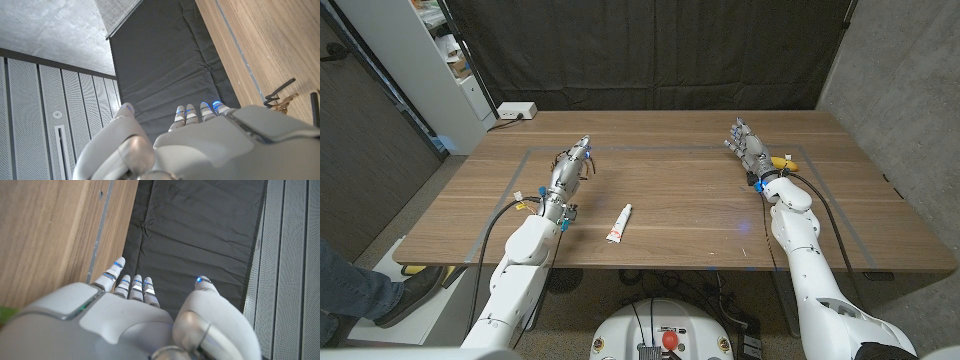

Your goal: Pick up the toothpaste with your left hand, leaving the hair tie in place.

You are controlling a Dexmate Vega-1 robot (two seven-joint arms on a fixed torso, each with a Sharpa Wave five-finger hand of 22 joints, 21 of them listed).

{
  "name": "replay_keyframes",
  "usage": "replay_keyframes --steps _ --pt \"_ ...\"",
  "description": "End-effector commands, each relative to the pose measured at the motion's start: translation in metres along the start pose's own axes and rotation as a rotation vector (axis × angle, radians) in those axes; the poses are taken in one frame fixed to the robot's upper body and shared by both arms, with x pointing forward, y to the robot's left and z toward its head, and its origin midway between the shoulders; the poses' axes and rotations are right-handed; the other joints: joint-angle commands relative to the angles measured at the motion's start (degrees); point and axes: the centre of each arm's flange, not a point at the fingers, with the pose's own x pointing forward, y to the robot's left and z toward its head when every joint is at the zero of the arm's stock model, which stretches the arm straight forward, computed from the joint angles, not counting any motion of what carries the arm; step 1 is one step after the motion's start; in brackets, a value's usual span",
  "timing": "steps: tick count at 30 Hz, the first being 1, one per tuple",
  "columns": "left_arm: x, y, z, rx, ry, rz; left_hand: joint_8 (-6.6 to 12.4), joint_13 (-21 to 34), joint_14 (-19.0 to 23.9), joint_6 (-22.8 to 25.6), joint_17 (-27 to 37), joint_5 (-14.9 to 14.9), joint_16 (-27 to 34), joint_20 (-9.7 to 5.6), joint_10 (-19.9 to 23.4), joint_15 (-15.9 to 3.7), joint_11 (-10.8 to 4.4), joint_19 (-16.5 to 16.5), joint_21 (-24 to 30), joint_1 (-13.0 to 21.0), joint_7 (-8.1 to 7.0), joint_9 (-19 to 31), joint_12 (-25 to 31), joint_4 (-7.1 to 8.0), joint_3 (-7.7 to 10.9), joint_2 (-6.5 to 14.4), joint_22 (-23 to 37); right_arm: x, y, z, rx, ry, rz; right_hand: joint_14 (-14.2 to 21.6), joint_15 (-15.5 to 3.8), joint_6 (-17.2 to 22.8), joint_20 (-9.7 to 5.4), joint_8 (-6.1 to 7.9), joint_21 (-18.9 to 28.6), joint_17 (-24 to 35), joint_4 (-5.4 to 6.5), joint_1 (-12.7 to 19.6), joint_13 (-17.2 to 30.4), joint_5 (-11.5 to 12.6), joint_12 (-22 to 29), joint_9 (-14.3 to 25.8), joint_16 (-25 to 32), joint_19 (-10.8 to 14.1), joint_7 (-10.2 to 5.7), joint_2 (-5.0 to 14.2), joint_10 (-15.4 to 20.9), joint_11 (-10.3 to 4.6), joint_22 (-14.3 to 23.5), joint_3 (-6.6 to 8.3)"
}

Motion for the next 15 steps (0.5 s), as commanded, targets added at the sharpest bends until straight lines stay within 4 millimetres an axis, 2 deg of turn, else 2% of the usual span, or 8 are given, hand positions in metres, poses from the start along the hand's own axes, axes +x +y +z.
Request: replay_keyframes --steps 1,15 --pt "-0.0093 -0.0025 0.0039 -0.001 -0.019 -0.008 -0.02 0.3 0.4 0.4 0.2 -0.1 0.3 0.40 0.2 0.07 0.12 -2.7 0.4 0.2 0.42 0.2 0.4 -0.52 0.20 0.5 0.3 0.0068 0.0028 0.0015 0.001 -0.003 0.004 0.2 0.32 0.4 0.19 0.28 -0.3 -0.1 -0.18 0.2 0.3 0.2 0.5 0.2 0.5 0.5 0.08 0.48 0.2 0.29 0.2 0.17" --pt "-0.0185 -0.0112 0.0079 0.005 -0.047 -0.017 0.01 0.3 0.7 0.9 0.2 -0.3 0.3 0.44 0.5 0.09 -0.14 -2.7 0.4 0.4 0.50 0.2 0.4 -0.83 0.23 0.5 0.3 0.0080 0.0007 0.0016 0.001 -0.006 0.002 0.2 0.27 0.5 0.20 0.29 -0.6 -0.2 -0.27 0.2 0.3 0.2 0.5 0.2 0.5 0.7 0.14 0.53 0.2 0.36 0.2 0.11"
